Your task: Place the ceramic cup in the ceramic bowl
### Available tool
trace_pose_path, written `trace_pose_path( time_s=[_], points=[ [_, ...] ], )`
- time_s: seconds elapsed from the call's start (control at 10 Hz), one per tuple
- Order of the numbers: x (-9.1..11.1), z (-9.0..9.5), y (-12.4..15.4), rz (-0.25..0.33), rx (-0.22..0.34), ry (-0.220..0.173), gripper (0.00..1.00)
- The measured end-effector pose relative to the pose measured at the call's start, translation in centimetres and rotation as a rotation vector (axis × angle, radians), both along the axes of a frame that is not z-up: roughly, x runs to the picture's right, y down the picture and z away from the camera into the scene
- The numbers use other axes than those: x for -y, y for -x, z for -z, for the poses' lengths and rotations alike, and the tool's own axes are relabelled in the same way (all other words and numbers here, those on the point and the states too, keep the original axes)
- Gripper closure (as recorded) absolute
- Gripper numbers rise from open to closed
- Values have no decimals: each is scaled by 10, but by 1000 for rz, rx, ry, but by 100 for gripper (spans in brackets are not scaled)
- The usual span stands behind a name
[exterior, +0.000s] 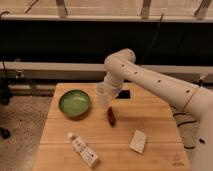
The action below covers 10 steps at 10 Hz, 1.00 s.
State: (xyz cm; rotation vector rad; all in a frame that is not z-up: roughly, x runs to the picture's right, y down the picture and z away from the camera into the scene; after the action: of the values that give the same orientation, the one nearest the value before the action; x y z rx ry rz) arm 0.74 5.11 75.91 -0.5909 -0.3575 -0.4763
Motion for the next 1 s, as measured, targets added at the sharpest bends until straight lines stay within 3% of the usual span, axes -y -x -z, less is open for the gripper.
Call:
trace_pose_path(
  time_s=[0.3, 0.5, 1.0],
  points=[
    [2, 0, 9, 7, 5, 0, 100],
    [4, -1, 32, 17, 18, 3, 100],
    [5, -3, 47, 27, 31, 11, 100]
  ],
)
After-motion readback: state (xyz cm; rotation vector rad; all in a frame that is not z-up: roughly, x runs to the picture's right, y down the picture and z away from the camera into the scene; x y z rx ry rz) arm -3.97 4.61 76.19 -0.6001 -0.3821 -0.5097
